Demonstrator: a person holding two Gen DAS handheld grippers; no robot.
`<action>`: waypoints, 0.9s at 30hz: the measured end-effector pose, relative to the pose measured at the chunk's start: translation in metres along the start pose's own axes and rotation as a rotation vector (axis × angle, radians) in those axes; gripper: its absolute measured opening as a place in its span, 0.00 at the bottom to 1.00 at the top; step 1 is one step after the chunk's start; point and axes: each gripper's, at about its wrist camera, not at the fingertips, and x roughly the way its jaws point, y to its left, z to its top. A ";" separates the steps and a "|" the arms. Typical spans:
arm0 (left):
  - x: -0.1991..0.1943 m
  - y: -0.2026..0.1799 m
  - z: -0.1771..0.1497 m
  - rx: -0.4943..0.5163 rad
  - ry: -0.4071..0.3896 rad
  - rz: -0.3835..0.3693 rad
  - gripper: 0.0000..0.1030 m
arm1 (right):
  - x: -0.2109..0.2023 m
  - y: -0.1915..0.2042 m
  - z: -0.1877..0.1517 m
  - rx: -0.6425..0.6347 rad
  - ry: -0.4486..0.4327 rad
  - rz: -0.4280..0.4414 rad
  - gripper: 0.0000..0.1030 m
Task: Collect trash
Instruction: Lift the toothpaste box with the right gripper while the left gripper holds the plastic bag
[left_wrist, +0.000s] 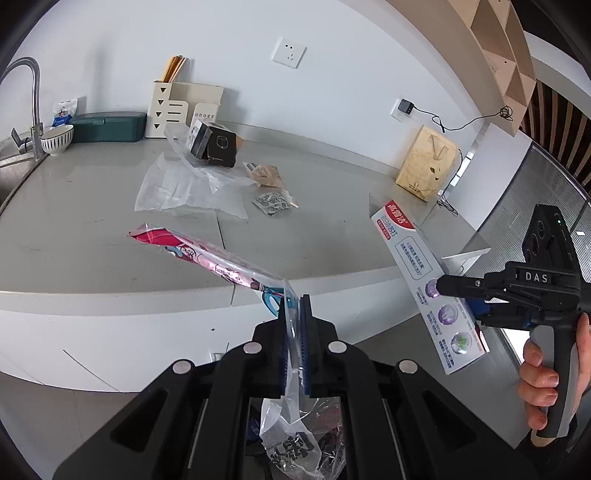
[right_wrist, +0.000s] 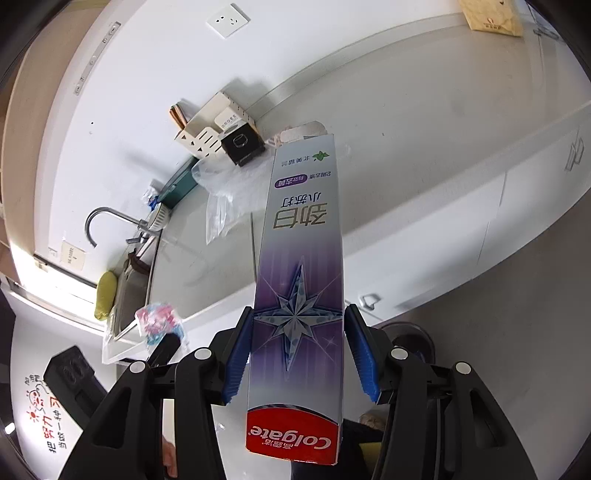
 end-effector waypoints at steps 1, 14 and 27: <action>0.000 -0.003 -0.005 0.003 0.006 -0.001 0.06 | -0.002 -0.004 -0.007 0.003 0.003 0.009 0.51; 0.030 -0.031 -0.075 0.041 0.108 -0.036 0.06 | 0.002 -0.050 -0.090 -0.028 -0.003 -0.061 0.52; 0.121 -0.010 -0.149 0.074 0.269 -0.054 0.06 | 0.097 -0.110 -0.136 0.005 0.119 -0.128 0.52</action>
